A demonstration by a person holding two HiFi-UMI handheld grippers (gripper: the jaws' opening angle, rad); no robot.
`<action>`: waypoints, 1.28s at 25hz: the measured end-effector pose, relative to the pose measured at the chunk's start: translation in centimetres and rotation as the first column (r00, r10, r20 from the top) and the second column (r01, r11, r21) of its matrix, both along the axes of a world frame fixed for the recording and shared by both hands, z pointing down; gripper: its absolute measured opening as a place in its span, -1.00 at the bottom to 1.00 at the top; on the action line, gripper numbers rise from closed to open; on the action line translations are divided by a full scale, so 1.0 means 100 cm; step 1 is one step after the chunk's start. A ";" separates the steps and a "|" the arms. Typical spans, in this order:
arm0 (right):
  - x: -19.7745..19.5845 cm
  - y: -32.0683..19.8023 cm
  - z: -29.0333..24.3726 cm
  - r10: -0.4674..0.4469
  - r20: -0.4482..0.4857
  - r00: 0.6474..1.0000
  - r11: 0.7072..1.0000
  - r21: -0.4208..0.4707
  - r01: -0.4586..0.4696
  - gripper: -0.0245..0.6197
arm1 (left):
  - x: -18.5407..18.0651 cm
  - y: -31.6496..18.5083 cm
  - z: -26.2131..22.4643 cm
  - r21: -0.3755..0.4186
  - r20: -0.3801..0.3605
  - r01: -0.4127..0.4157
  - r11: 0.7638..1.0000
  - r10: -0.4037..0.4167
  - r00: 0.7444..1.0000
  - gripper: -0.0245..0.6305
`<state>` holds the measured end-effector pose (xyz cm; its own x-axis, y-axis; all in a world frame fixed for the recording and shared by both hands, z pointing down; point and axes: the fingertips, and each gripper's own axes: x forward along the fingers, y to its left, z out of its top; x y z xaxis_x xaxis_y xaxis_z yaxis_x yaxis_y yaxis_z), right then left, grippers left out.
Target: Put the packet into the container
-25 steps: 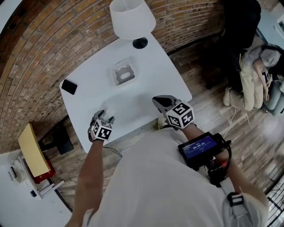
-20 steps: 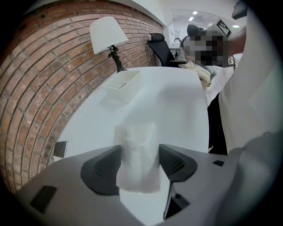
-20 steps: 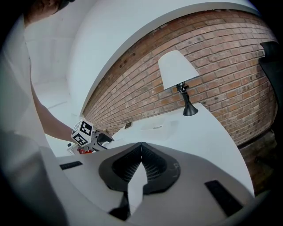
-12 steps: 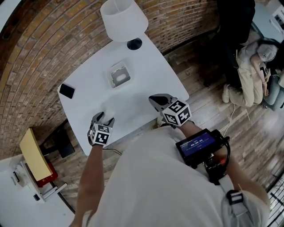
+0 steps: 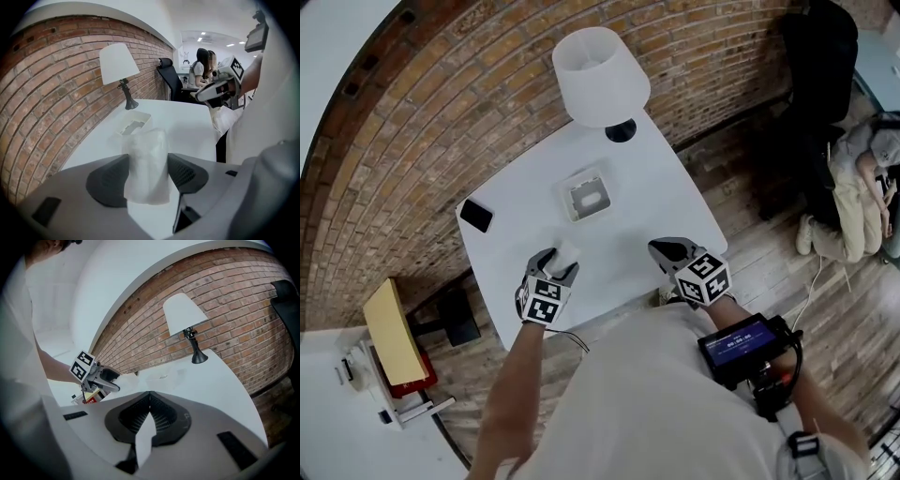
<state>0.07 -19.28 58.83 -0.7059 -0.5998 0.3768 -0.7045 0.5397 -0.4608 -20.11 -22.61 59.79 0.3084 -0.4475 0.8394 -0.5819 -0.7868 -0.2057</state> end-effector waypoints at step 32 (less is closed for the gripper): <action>0.062 -0.015 0.018 0.112 0.000 0.994 0.992 -0.051 -0.112 -0.90 | 0.082 -0.135 0.012 -0.044 0.198 -0.414 0.909 0.414 0.889 -0.12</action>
